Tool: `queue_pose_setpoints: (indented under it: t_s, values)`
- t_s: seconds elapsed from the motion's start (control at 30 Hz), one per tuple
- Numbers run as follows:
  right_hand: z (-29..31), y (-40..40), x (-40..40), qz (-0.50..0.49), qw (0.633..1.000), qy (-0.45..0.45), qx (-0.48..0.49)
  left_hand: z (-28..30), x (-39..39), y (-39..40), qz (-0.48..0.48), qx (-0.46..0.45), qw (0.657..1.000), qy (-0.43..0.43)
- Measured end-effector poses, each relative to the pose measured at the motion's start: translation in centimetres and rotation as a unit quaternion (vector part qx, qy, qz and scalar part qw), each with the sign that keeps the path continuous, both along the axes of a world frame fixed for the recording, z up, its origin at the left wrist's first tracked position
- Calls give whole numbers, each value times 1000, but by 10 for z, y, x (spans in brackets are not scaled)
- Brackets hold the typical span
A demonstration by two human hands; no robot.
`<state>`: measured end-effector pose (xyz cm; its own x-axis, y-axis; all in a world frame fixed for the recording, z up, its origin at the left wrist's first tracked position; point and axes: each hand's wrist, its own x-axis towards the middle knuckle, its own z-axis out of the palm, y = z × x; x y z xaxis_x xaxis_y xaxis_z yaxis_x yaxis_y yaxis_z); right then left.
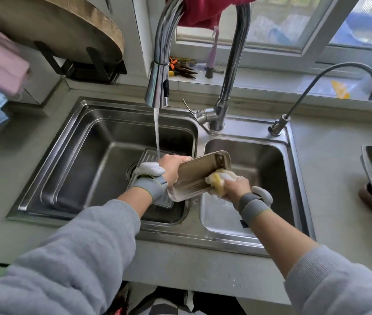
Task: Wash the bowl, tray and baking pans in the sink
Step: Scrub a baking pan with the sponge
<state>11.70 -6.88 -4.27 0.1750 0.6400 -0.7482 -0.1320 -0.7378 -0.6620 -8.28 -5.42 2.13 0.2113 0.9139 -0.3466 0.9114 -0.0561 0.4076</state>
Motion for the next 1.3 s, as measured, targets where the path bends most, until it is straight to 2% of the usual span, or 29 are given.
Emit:
queue_pose_setpoints:
  t_s: [0.07, 0.13, 0.17, 0.2, 0.27, 0.33, 0.43, 0.53, 0.57, 0.6, 0.63, 0.7, 0.73, 0.77, 0.87, 0.9, 0.97, 1.0, 1.03, 1.07, 1.13, 1.17, 1.23, 1.3]
  values:
    - [5, 3, 5, 95, 988, -116, 35, 5, -1, 3, -47, -25, 998, 37]
    - [18, 7, 8, 256, 919, -285, 97, 16, -2, 10, -83, -45, 993, 66]
    - [25, 9, 7, 310, 881, -337, 117, 22, -2, 13, -102, -43, 990, 82]
    - [29, 13, 6, 351, 848, -373, 135, 27, -3, 17, -121, -38, 987, 97]
    - [36, 21, 5, 382, 809, -417, 158, 34, -4, 25, -138, -25, 985, 104]
    - [37, 30, 12, 389, 813, -387, 193, 41, -7, 31, -135, -27, 985, 101]
    - [49, 31, 25, 322, 885, -210, 263, 36, -16, 29, -115, -28, 991, 60]
    - [46, 25, 30, 267, 916, -125, 274, 22, -18, 19, -97, -32, 994, 48]
    - [43, 26, 32, 277, 918, -115, 259, 18, -14, 17, -105, -45, 992, 55]
    - [45, 29, 32, 315, 907, -129, 247, 17, -8, 16, -119, -58, 989, 66]
    - [46, 35, 32, 379, 881, -168, 228, 16, -2, 16, -138, -70, 985, 81]
    - [51, 47, 30, 496, 791, -300, 194, 11, 6, 17, -151, -70, 982, 94]
    - [55, 52, 29, 497, 765, -361, 193, 7, 9, 18, -143, -59, 983, 96]
    - [57, 53, 29, 459, 778, -382, 197, 6, 11, 19, -129, -42, 986, 96]
    - [47, 41, 23, 287, 871, -339, 211, 5, 12, 22, -70, 0, 995, 74]
    - [38, 31, 20, 236, 905, -306, 177, 4, 10, 24, -49, 0, 997, 56]
    - [19, 11, 8, 122, 975, -165, 86, 2, 10, 25, -19, -1, 1000, 24]
    - [13, 3, 4, 93, 988, -117, 39, 0, 11, 23, -16, 0, 1000, 20]
    - [9, 1, 3, 88, 989, -121, 14, -3, 13, 21, -24, -7, 999, 24]
    - [4, 3, 6, 112, 979, -172, 13, -3, 15, 17, -41, -19, 998, 35]
    - [11, 13, 12, 213, 928, -303, 38, -3, 18, 15, -74, -29, 995, 58]
    - [18, 18, 13, 253, 906, -336, 55, -1, 19, 17, -86, -30, 994, 68]
    - [29, 24, 11, 306, 878, -355, 93, 5, 17, 24, -106, -31, 990, 85]
    - [36, 30, 14, 336, 869, -337, 133, 11, 16, 32, -125, -26, 986, 107]
